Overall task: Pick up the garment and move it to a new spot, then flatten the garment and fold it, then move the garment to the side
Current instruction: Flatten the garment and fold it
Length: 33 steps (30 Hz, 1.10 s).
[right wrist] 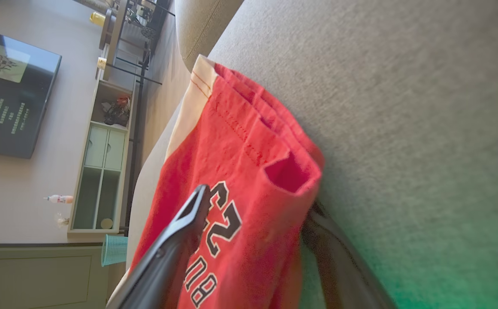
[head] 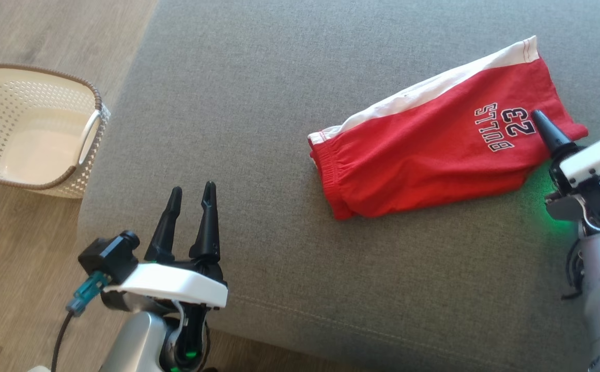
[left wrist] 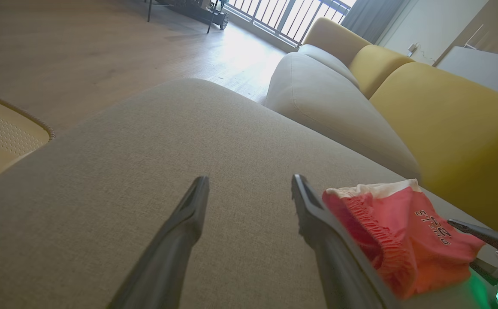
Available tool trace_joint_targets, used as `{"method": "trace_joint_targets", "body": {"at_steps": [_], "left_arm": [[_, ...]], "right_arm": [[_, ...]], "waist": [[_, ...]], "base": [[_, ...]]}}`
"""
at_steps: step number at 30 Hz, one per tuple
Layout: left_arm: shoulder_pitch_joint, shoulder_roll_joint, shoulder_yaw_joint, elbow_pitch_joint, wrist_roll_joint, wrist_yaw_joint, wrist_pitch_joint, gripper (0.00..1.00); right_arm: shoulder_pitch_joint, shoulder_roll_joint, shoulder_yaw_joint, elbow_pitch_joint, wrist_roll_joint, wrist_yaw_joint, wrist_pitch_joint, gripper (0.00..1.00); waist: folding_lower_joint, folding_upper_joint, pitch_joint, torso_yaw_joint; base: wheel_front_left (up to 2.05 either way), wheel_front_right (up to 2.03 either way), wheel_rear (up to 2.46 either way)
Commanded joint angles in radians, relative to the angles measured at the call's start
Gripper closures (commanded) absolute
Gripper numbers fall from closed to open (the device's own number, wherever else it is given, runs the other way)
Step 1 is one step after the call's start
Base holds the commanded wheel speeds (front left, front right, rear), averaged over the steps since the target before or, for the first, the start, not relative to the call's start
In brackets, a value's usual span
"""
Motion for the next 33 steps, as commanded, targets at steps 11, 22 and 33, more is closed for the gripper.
{"method": "trace_joint_targets", "body": {"at_steps": [11,22,33], "left_arm": [[-0.043,0.008,0.005,-0.039,-0.027,0.003,-0.006,0.00],[-0.037,0.008,0.023,-0.021,-0.005,-0.003,-0.006,0.00],[-0.032,0.008,0.028,-0.008,0.018,-0.013,-0.006,0.00]], "right_arm": [[-0.089,0.078,0.026,0.118,-0.092,0.008,0.044,0.83],[-0.029,0.107,0.032,-0.002,0.024,0.008,-0.033,1.00],[0.067,0.110,0.095,-0.060,0.211,0.008,-0.260,1.00]], "waist": [[0.0000,0.0000,0.023,0.015],[0.0000,0.0000,-0.023,-0.059],[0.0000,0.0000,-0.072,-0.178]], "base": [[0.00,0.00,0.00],[0.00,0.00,0.00],[0.00,0.00,0.00]]}}
